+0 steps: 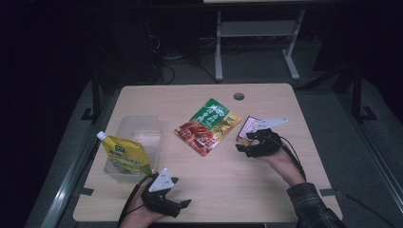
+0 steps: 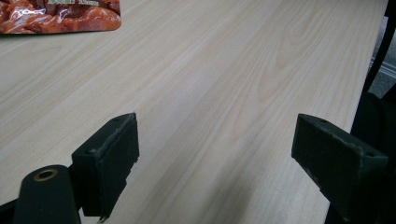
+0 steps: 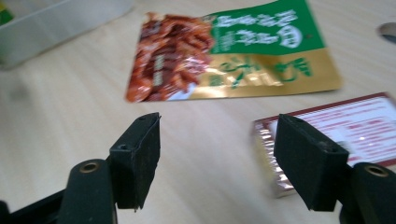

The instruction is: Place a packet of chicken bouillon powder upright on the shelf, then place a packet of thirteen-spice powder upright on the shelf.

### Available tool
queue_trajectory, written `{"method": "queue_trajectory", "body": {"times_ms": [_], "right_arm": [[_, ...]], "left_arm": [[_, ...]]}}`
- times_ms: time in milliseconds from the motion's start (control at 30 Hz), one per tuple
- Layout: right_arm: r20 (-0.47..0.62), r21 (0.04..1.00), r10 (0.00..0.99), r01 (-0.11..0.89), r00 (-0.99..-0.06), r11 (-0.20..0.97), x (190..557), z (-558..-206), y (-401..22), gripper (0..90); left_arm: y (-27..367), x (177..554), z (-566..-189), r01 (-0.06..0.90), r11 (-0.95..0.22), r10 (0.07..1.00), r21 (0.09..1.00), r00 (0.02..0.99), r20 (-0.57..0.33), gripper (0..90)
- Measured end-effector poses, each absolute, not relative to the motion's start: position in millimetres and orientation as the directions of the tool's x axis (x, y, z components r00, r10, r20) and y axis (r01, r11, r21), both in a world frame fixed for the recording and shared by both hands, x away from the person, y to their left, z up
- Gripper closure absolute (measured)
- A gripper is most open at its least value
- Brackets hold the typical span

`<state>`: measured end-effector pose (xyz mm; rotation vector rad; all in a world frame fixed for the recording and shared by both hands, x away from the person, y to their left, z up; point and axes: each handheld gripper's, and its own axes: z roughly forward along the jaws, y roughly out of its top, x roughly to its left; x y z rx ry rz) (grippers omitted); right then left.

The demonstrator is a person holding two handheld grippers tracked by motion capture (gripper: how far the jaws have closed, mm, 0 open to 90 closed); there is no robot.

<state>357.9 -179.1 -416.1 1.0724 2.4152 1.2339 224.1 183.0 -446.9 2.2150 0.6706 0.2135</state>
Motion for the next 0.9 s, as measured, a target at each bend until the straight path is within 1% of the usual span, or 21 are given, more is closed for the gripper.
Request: {"method": "queue_trajectory", "body": {"times_ms": [100,200,233,267,367,400,433,467,500,533,567,600,633,667,700,733,800,833,867,900], "right_arm": [[0.126,0.781,0.715,0.514,-0.687,0.356,366.0,-413.2,-184.2,30.5],[0.125,0.78,0.753,0.533,-0.646,0.328,384.9,-407.9,-191.4,30.2],[0.122,0.778,0.756,0.535,-0.643,0.329,390.0,-407.0,-193.0,32.4],[0.122,0.78,0.76,0.535,-0.638,0.324,394.1,-406.1,-194.5,36.5],[0.133,0.761,0.765,0.559,-0.63,0.328,403.8,-405.1,-195.5,38.8],[0.11,0.756,0.777,0.56,-0.62,0.34,412.3,-405.3,-195.3,47.2],[0.11,0.756,0.777,0.56,-0.62,0.34,412.3,-405.3,-195.3,47.2],[0.095,0.741,0.786,0.571,-0.611,0.354,422.5,-406.1,-194.5,54.3],[0.095,0.741,0.786,0.571,-0.611,0.354,422.5,-406.1,-194.5,54.3],[0.072,0.737,0.789,0.566,-0.61,0.37,432.4,-407.0,-194.8,61.8],[0.056,0.728,0.797,0.571,-0.601,0.38,437.6,-407.1,-195.2,66.6],[0.039,0.742,0.806,0.557,-0.59,0.372,441.9,-408.1,-196.2,71.5],[0.039,0.742,0.806,0.557,-0.59,0.372,441.9,-408.1,-196.2,71.5],[0.063,0.75,0.819,0.569,-0.571,0.339,445.6,-408.5,-198.4,74.2],[0.073,0.743,0.825,0.583,-0.56,0.329,451.7,-409.2,-200.2,78.2],[0.043,0.741,0.844,0.583,-0.535,0.333,459.6,-409.6,-201.2,83.7],[0.054,0.765,0.863,0.576,-0.503,0.288,464.8,-410.2,-204.2,89.7],[0.054,0.765,0.863,0.576,-0.503,0.288,464.8,-410.2,-204.2,89.7],[0.049,0.772,0.879,0.577,-0.474,0.268,470.3,-414.3,-207.8,89.8],[0.049,0.772,0.879,0.577,-0.474,0.268,470.3,-414.3,-207.8,89.8]], "left_arm": [[183.1,224.6,-447.1,0.396,-0.541,0.531,0.742,0.845,-0.063,14.4],[182.4,225.1,-447.8,0.4,-0.536,0.533,0.743,0.843,-0.069,14.4],[182.3,225.3,-447.9,0.4,-0.536,0.532,0.744,0.844,-0.07,14.4],[182.3,225.3,-447.9,0.4,-0.535,0.533,0.744,0.843,-0.07,14.4],[182.6,225.3,-448.0,0.401,-0.533,0.533,0.746,0.843,-0.072,14.4],[182.8,225.2,-447.9,0.403,-0.531,0.534,0.746,0.842,-0.075,14.4],[182.8,225.2,-447.7,0.404,-0.53,0.535,0.746,0.841,-0.076,14.4],[182.8,225.2,-447.8,0.402,-0.531,0.533,0.746,0.843,-0.075,14.4],[182.8,225.2,-447.8,0.402,-0.531,0.533,0.746,0.843,-0.075,14.4],[182.7,224.8,-447.5,0.401,-0.533,0.531,0.745,0.844,-0.074,14.4],[182.7,224.8,-447.5,0.401,-0.533,0.531,0.745,0.844,-0.074,14.4],[182.5,224.7,-447.4,0.402,-0.53,0.531,0.747,0.844,-0.077,14.4],[182.5,224.7,-447.4,0.402,-0.53,0.531,0.747,0.844,-0.077,14.4],[182.4,224.9,-447.4,0.403,-0.531,0.531,0.746,0.844,-0.078,14.4],[182.6,225.4,-447.5,0.402,-0.532,0.53,0.745,0.844,-0.077,14.4],[182.6,225.8,-447.5,0.403,-0.525,0.531,0.749,0.843,-0.082,14.4],[183.0,226.2,-447.3,0.406,-0.524,0.531,0.749,0.843,-0.086,14.4],[183.0,226.2,-447.3,0.406,-0.524,0.531,0.749,0.843,-0.086,14.4],[183.2,226.3,-447.5,0.404,-0.525,0.53,0.749,0.844,-0.084,14.4],[183.3,226.2,-447.3,0.404,-0.526,0.53,0.749,0.844,-0.084,14.4]]}}
